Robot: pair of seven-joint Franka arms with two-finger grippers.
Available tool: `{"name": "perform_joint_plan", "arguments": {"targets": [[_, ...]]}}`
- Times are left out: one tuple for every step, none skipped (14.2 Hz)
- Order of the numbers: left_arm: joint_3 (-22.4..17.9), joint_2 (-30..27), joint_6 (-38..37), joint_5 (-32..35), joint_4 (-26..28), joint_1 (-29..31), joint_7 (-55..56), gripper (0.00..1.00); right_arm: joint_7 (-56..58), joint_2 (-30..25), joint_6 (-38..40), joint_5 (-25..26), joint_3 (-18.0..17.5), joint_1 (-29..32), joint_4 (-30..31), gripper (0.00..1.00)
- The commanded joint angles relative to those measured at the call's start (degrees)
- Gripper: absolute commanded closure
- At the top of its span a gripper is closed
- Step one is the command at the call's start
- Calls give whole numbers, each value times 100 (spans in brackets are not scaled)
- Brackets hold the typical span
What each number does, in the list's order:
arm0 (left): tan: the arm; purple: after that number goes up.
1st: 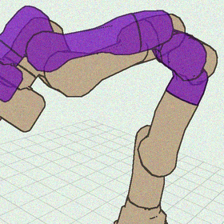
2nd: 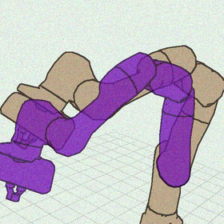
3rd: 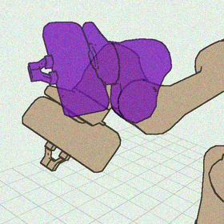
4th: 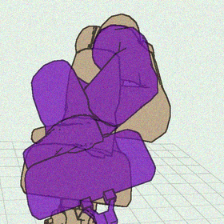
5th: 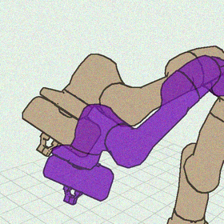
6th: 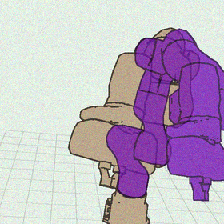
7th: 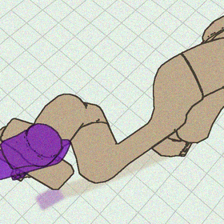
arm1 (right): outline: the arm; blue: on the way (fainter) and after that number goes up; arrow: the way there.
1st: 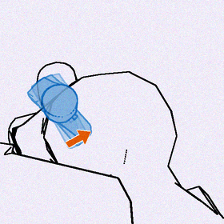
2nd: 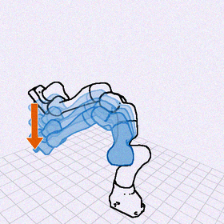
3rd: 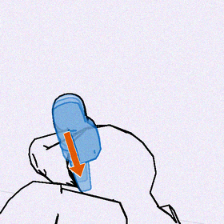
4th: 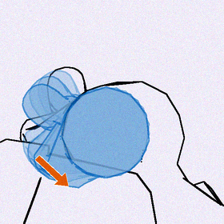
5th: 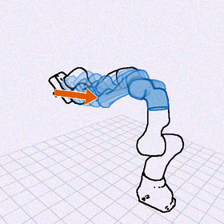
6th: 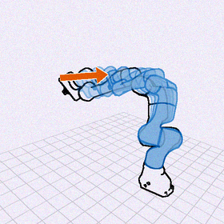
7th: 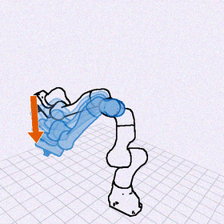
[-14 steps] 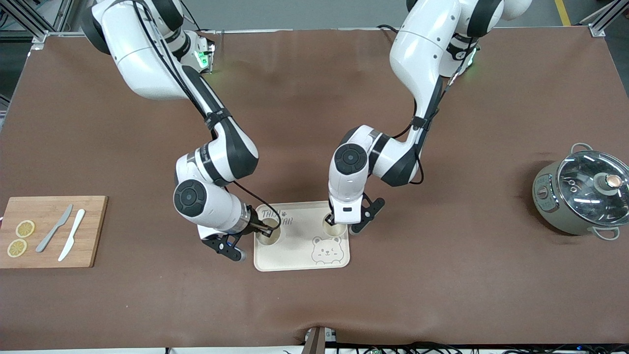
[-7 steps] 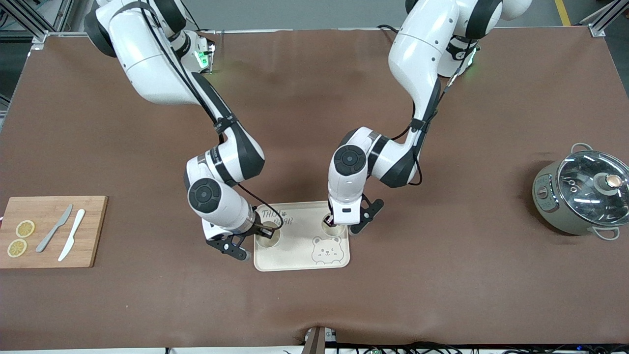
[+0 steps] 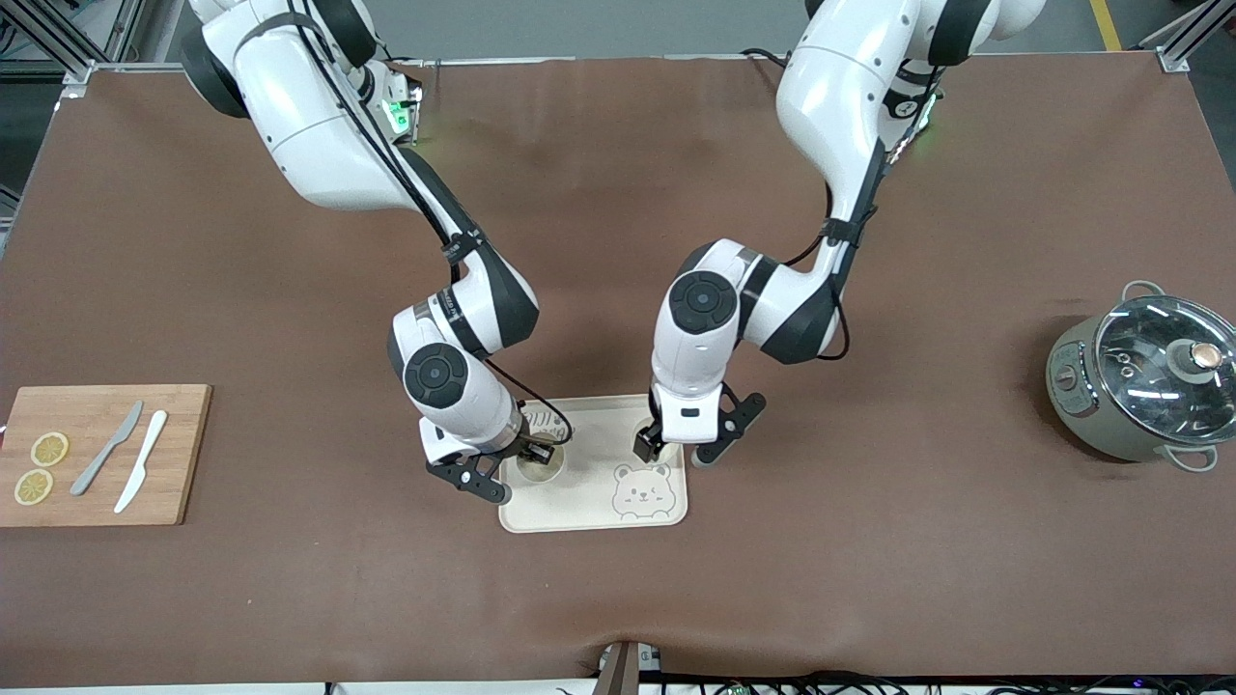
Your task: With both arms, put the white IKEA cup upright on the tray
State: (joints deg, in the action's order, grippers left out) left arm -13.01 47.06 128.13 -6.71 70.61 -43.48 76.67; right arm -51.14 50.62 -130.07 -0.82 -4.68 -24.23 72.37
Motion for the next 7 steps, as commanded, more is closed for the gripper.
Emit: {"name": "perform_joint_plan", "arguments": {"targets": [[18,-451,-393,161,146,181,-345,0,-255,53,-185,143,46,-99,31,100],[26,-583,-551,161,163,260,-511,0,-273,88,-272,143,47,-126,40,100],[35,-714,-701,161,207,348,-739,0,-273,89,-308,143,47,-135,75,100],[44,-829,-841,144,233,418,-959,0,-273,98,-352,143,47,-135,101,100],[44,-926,-991,126,260,497,-1161,0,-273,98,-352,143,47,-126,110,100],[53,-1031,-1131,117,277,594,-1364,0,-273,98,-344,135,47,-126,110,91],[53,-1137,-1272,100,330,673,-1574,0,-273,89,-335,126,47,-100,110,57]]}}
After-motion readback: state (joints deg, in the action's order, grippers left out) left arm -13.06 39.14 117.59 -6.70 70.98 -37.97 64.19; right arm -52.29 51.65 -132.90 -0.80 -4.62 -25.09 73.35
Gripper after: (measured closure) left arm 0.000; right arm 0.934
